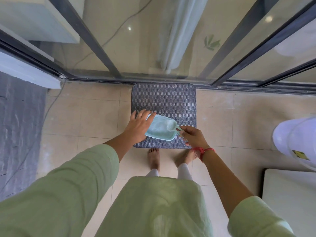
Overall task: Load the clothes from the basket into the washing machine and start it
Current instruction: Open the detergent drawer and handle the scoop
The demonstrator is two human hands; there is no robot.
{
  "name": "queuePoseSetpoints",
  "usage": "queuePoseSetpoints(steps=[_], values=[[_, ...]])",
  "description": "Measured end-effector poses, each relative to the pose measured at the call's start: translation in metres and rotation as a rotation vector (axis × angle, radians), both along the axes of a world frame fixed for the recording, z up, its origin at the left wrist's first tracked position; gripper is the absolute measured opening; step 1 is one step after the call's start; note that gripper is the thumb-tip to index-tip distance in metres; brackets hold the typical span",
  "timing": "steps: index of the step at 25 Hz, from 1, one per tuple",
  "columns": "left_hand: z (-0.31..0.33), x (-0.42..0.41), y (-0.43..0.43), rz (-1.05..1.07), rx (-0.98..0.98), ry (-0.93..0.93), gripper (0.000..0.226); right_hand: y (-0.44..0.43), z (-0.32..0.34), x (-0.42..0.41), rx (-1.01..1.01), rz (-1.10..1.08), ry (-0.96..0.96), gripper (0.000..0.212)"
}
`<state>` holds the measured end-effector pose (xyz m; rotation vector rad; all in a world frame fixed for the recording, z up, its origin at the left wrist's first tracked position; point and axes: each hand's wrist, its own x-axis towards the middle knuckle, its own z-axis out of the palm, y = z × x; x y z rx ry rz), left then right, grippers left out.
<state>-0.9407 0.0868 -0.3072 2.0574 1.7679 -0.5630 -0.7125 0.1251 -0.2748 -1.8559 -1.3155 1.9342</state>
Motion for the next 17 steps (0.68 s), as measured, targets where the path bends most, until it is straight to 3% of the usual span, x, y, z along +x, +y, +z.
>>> queuePoseSetpoints(steps=[4,9,17], values=[[0.017,0.008,0.000,0.008,-0.009,-0.023,0.113,-0.014,0.030,0.020,-0.066,-0.130,0.131,0.016],[0.066,0.051,0.011,-0.011,0.267,-0.216,0.088,-0.024,0.096,0.086,-0.014,-0.501,0.300,0.020],[0.154,0.308,0.070,-0.418,0.405,-0.565,0.071,-0.059,0.210,0.291,0.316,-1.081,0.189,0.020]])
